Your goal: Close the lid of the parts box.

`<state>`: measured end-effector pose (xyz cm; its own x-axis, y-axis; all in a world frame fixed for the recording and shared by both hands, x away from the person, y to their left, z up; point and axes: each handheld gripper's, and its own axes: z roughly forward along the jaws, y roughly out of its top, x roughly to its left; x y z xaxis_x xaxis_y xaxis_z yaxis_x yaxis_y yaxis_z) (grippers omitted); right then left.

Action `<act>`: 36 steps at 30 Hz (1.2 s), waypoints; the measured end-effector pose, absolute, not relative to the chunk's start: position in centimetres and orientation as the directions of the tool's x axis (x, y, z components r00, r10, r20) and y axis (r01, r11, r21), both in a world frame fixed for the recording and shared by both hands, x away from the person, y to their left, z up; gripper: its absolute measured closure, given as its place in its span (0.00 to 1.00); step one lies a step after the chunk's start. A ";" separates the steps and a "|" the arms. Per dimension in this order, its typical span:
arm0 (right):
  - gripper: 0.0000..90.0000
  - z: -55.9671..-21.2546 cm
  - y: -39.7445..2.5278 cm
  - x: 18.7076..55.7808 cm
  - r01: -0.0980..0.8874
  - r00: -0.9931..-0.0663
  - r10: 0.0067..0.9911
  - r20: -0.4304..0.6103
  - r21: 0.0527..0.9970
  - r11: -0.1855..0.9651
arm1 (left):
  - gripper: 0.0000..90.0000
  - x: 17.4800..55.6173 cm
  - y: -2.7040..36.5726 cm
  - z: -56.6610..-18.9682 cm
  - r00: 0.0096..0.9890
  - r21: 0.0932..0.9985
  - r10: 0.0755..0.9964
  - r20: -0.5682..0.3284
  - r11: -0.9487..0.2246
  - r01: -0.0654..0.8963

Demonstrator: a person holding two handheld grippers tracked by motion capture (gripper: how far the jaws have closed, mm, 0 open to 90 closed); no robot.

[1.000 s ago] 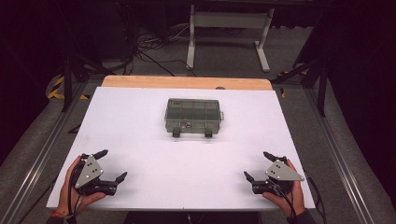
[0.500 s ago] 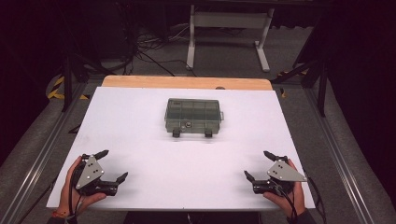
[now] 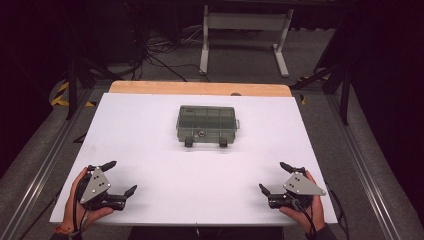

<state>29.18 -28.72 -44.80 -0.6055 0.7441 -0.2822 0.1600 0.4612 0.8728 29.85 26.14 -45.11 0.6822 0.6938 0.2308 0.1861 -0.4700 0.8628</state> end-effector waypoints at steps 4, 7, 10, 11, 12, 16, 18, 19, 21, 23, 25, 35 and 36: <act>0.06 -44.9 -28.8 29.3 0.167 -0.607 0.745 -0.276 0.873 0.459 | 0.04 30.0 26.0 -45.3 0.682 0.861 0.697 0.222 -0.469 0.199; 0.07 -44.9 -28.7 29.2 0.165 -0.609 0.743 -0.276 0.873 0.460 | 0.04 30.0 25.9 -45.4 0.686 0.859 0.693 0.222 -0.472 0.198; 0.07 -44.9 -28.7 29.2 0.164 -0.608 0.745 -0.274 0.875 0.456 | 0.04 30.0 25.9 -45.4 0.687 0.861 0.693 0.217 -0.468 0.200; 0.07 -44.9 -28.7 29.3 0.164 -0.608 0.745 -0.274 0.875 0.456 | 0.04 30.0 25.9 -45.4 0.686 0.861 0.694 0.219 -0.468 0.199; 0.07 -44.9 -28.7 29.3 0.163 -0.609 0.744 -0.274 0.875 0.456 | 0.04 30.0 26.0 -45.4 0.686 0.861 0.694 0.218 -0.467 0.200; 0.06 -44.8 -28.7 29.3 0.160 -0.608 0.745 -0.275 0.877 0.454 | 0.04 29.9 26.0 -45.4 0.684 0.863 0.697 0.216 -0.464 0.201; 0.07 -44.8 -28.7 29.3 0.160 -0.608 0.745 -0.273 0.877 0.452 | 0.04 29.9 26.0 -45.4 0.683 0.862 0.697 0.219 -0.466 0.199; 0.07 -44.8 -28.7 29.3 0.160 -0.608 0.746 -0.273 0.878 0.452 | 0.04 30.0 26.0 -45.4 0.683 0.862 0.697 0.218 -0.466 0.201; 0.07 -44.8 -28.7 29.3 0.160 -0.606 0.747 -0.273 0.878 0.451 | 0.04 29.9 26.0 -45.4 0.682 0.862 0.698 0.217 -0.465 0.202; 0.07 -44.8 -28.8 29.3 0.161 -0.606 0.748 -0.270 0.879 0.448 | 0.04 29.9 26.0 -45.4 0.681 0.861 0.698 0.219 -0.467 0.202; 0.06 -44.8 -28.7 29.3 0.160 -0.606 0.747 -0.273 0.878 0.450 | 0.04 30.0 26.0 -45.4 0.681 0.861 0.699 0.217 -0.465 0.203; 0.06 -44.8 -28.9 29.4 0.160 -0.608 0.748 -0.267 0.881 0.445 | 0.04 30.1 25.8 -45.4 0.682 0.860 0.699 0.215 -0.467 0.208; 0.06 -44.8 -28.9 29.4 0.162 -0.608 0.748 -0.266 0.881 0.445 | 0.04 30.2 25.8 -45.4 0.682 0.859 0.698 0.217 -0.469 0.206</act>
<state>29.35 -28.92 -44.83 -0.6084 0.7478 -0.2656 0.1622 0.4448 0.8808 30.16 25.80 -45.43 0.6824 0.6981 0.2168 0.2065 -0.4686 0.8590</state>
